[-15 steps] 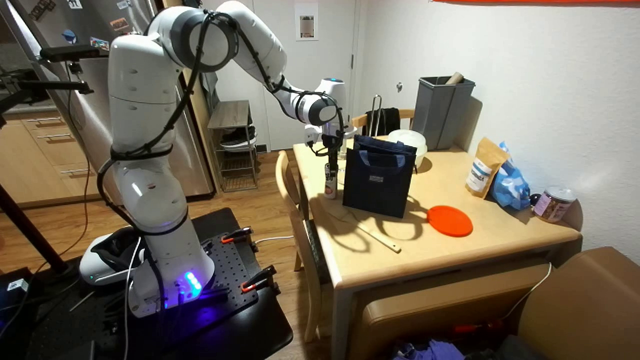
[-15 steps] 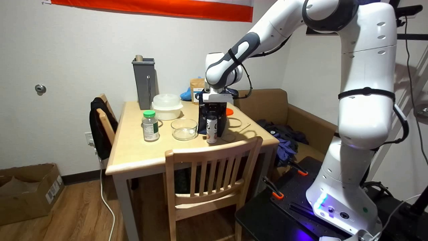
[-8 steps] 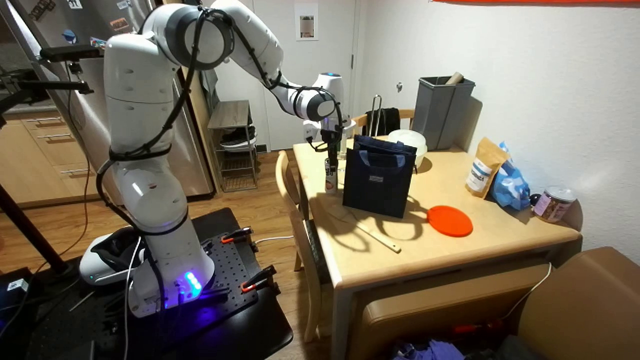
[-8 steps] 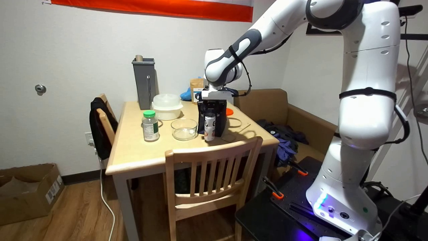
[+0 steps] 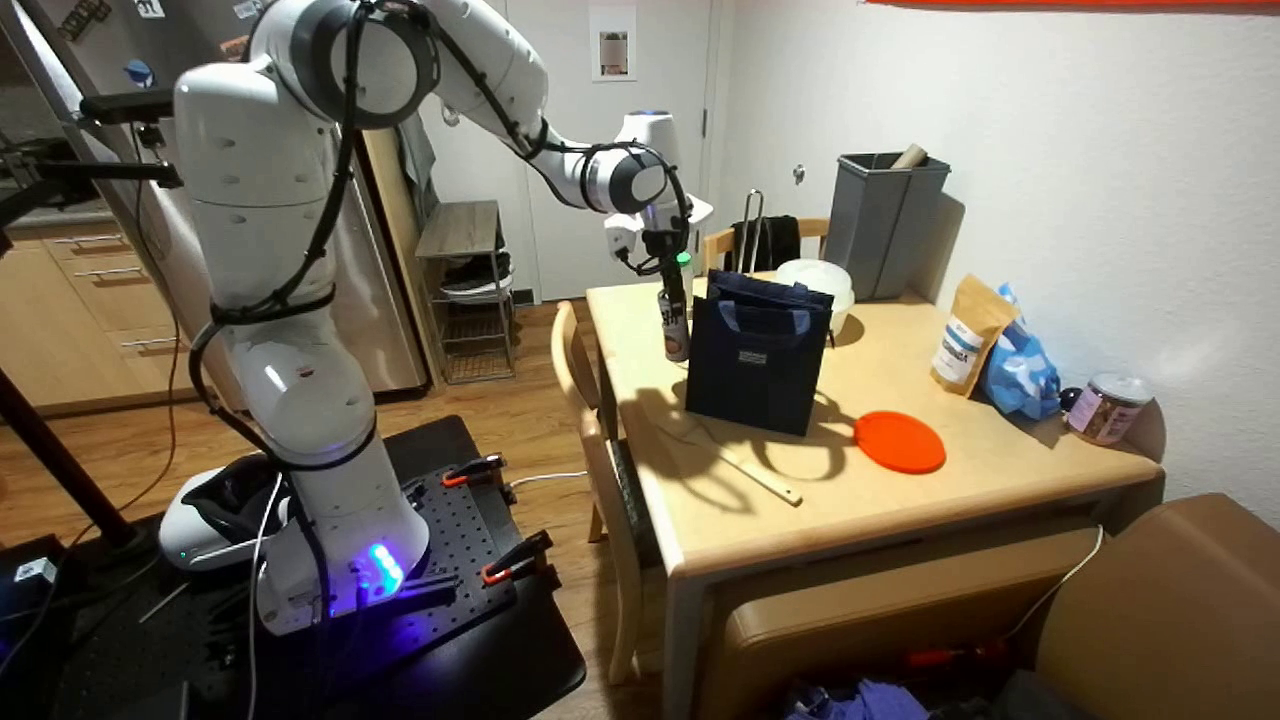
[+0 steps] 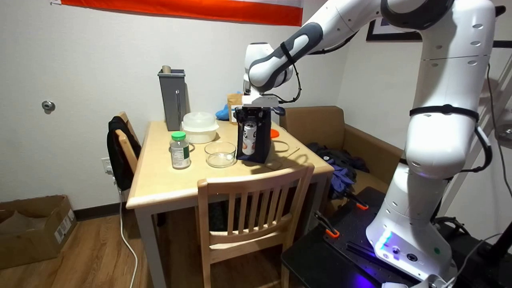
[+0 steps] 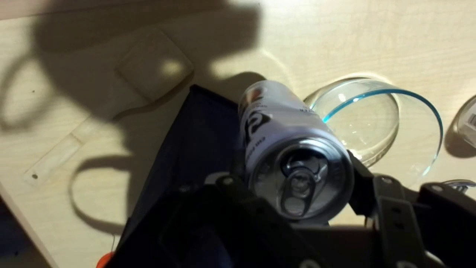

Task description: Put the white can inside the dark blue bag on the table

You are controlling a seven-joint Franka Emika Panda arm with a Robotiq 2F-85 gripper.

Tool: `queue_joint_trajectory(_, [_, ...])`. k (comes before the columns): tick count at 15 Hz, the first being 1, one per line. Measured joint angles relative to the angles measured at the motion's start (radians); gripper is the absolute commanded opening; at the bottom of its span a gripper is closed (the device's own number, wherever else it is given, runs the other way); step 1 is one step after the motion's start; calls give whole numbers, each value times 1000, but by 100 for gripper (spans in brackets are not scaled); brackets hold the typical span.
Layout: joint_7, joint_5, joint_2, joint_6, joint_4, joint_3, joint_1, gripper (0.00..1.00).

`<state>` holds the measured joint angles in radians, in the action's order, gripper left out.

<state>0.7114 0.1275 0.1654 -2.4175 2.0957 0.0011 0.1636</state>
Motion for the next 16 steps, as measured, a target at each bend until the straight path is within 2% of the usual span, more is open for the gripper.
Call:
queue_joint_trajectory(10, [-68, 33, -136, 123, -92, 18, -4, 49])
queue_joint_trajectory(16, [-107, 31, -175, 171, -156, 19, -35, 48])
